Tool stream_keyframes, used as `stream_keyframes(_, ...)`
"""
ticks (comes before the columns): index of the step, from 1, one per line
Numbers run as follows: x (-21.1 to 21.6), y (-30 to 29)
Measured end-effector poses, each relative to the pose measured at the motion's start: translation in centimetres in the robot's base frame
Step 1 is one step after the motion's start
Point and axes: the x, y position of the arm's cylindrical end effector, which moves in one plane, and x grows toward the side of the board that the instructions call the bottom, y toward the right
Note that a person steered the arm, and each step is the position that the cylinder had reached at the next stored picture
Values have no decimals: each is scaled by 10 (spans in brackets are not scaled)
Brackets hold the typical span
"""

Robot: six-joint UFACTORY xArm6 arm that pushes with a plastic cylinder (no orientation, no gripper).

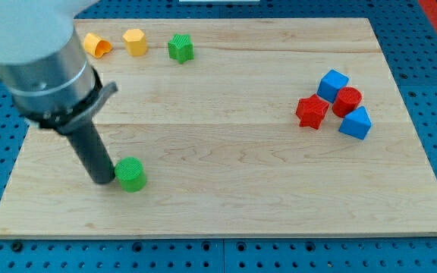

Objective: Slide the green circle close to the yellow hexagon

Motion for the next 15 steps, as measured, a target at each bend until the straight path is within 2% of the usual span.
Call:
stream_keyframes(2,66,29)
stream_keyframes(3,55,43)
stream_keyframes(4,20,38)
stream_keyframes(7,6,70)
stream_keyframes(11,-118,50)
stream_keyframes(12,-91,59)
stream_keyframes(13,-39,80)
stream_keyframes(14,-69,104)
stream_keyframes(15,-98,73)
